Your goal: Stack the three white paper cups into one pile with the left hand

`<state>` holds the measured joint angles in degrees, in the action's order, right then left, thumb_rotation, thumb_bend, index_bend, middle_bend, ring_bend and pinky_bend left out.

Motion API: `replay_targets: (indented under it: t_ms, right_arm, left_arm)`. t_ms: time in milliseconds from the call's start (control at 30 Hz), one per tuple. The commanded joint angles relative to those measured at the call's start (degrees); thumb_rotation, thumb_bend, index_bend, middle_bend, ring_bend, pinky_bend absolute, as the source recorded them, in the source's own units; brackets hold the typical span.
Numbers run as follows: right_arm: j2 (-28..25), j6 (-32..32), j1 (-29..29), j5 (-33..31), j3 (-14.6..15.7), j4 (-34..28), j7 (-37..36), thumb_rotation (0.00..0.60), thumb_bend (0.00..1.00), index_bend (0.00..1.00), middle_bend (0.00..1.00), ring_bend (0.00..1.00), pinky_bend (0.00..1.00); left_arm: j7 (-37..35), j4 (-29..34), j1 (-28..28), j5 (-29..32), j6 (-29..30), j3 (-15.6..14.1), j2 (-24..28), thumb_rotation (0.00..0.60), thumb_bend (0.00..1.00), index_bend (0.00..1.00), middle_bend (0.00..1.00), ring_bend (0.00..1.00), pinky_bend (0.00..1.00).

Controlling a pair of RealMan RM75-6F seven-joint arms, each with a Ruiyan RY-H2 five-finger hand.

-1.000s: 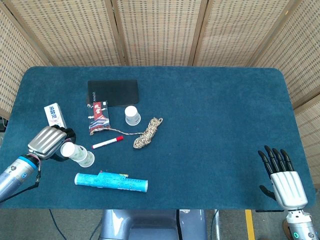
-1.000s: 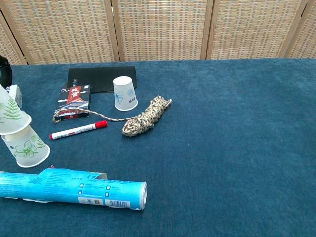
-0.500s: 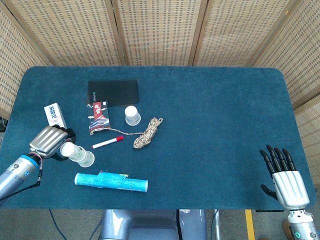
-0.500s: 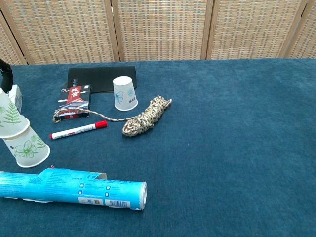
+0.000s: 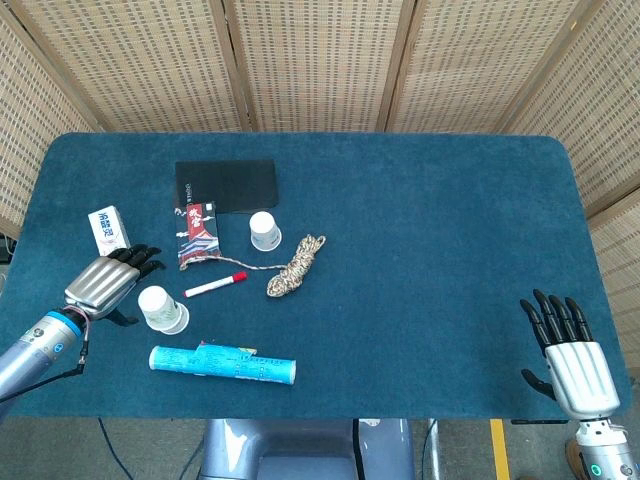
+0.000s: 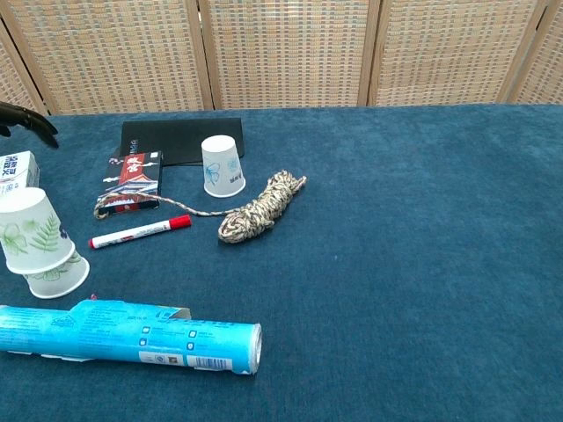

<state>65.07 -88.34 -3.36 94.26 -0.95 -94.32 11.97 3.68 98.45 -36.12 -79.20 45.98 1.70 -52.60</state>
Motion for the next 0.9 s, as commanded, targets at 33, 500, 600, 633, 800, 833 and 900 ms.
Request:
replay_targets:
  t_ms: [33, 500, 600, 633, 800, 833, 900]
  right_arm:
    - [0.0, -0.01, 0.0, 0.05, 0.01, 0.01, 0.0, 0.6, 0.0, 0.0, 0.0, 0.0, 0.0]
    - [0.91, 1.46, -0.67, -1.37, -0.64, 0.57, 1.41, 0.6, 0.0, 0.0, 0.0, 0.0, 0.0]
    - [1.05, 1.93, -0.94, -2.07, -0.99, 0.89, 1.09, 0.6, 0.0, 0.0, 0.0, 0.0, 0.0]
    - [1.1, 2.16, -1.06, -2.46, -1.17, 1.07, 1.0, 0.6, 0.0, 0.0, 0.0, 0.0, 0.0]
    - [1.0, 3.85, -1.74, -4.66, -1.95, 1.59, -0.11, 0.6, 0.0, 0.0, 0.0, 0.0, 0.0]
    - [0.92, 4.2, -1.86, -5.34, -2.21, 1.7, -0.5, 0.6, 0.0, 0.0, 0.0, 0.0, 0.0]
    - [0.78, 4.57, -2.03, -6.27, -2.64, 1.88, -1.06, 0.6, 0.0, 0.0, 0.0, 0.0, 0.0]
  left_arm:
    - [-0.87, 0.7, -0.22, 1.0, -0.19, 0.46, 0.36, 0.6, 0.0, 0.0, 0.0, 0.0, 0.03]
    - [3.77, -0.1, -6.49, 11.75, -2.56, 6.54, -4.95, 0.6, 0.0, 0.0, 0.0, 0.0, 0.03]
    - [7.76, -2.08, -9.3, 15.69, -3.78, 7.35, -7.95, 0.6, 0.0, 0.0, 0.0, 0.0, 0.03]
    - [9.66, -3.25, -10.58, 17.64, -3.95, 7.71, -9.66, 0.6, 0.0, 0.0, 0.0, 0.0, 0.03]
    - [17.13, -10.96, -16.85, 26.73, -3.52, 9.7, -18.95, 0.6, 0.0, 0.0, 0.0, 0.0, 0.08]
    - [18.31, -13.19, -18.26, 28.76, -3.47, 10.17, -21.28, 0.6, 0.0, 0.01, 0.0, 0.0, 0.08]
    - [19.76, -16.99, -20.42, 31.58, -3.75, 10.78, -24.82, 0.6, 0.0, 0.03, 0.0, 0.0, 0.09]
